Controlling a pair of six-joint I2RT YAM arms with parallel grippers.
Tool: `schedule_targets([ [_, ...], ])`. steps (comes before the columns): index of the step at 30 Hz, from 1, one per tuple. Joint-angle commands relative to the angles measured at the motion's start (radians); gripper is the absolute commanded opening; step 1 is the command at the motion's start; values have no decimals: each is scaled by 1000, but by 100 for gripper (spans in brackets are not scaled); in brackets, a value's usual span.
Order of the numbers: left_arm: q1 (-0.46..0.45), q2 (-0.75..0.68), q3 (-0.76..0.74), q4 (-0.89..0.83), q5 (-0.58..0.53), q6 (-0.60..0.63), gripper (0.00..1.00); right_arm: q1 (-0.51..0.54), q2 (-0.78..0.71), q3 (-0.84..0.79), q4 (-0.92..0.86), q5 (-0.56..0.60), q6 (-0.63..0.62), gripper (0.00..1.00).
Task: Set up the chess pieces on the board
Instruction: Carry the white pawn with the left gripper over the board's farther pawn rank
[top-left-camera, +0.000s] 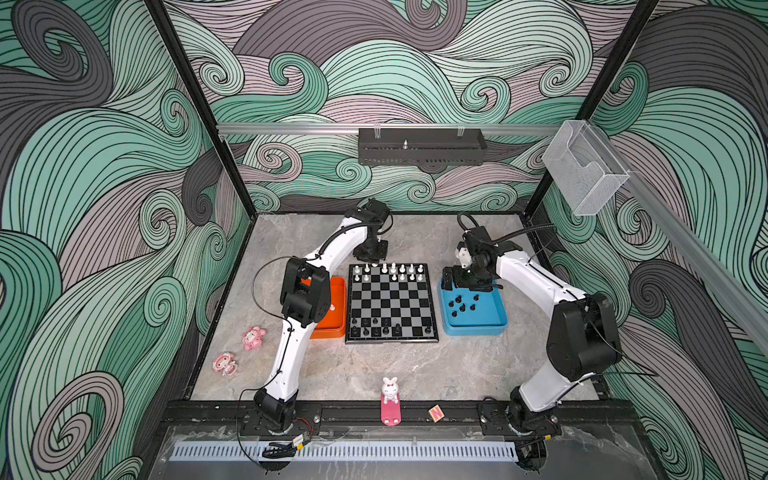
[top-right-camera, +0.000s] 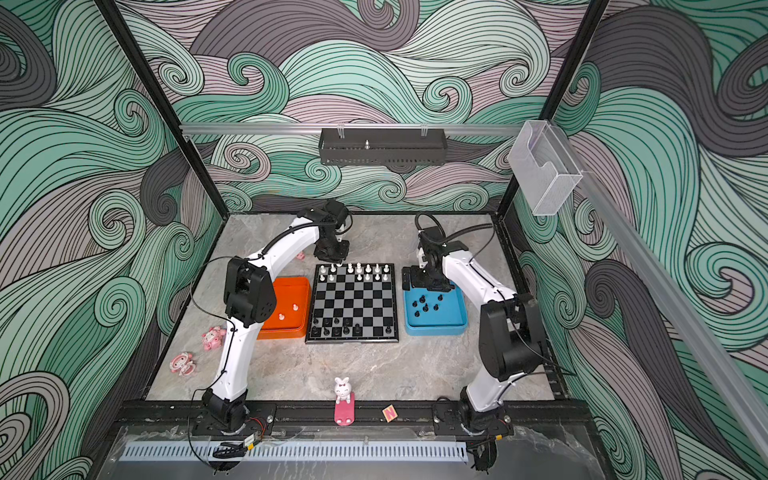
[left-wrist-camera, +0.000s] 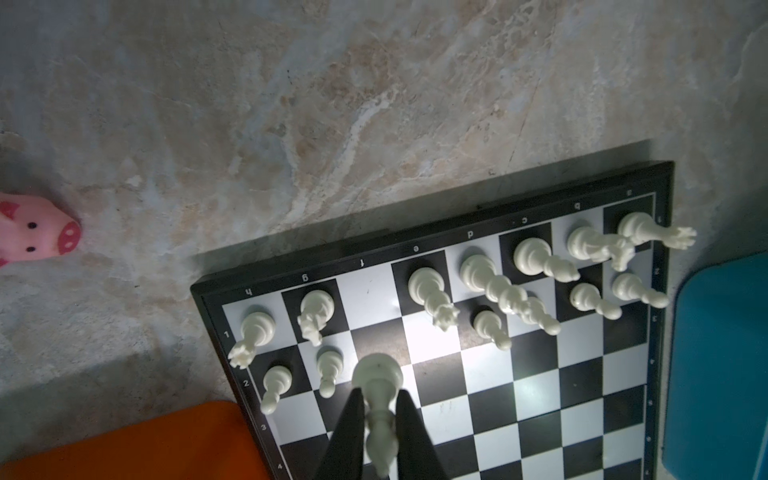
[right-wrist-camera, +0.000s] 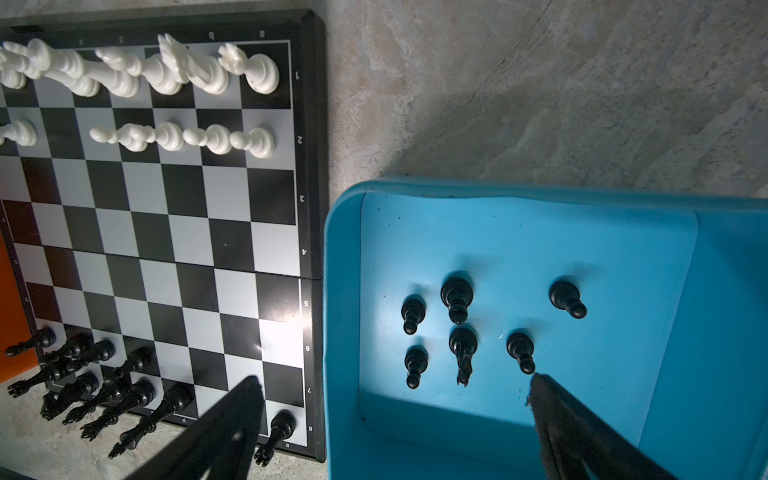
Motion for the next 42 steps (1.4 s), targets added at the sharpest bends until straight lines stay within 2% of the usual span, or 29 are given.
schedule_targets([
  [1, -2, 39, 22, 10, 4, -4, 18, -8, 5, 1, -3, -11, -14, 100],
  [42, -1, 121, 32, 44, 10, -11, 19, -15, 49, 6, -1, -27, -17, 100],
])
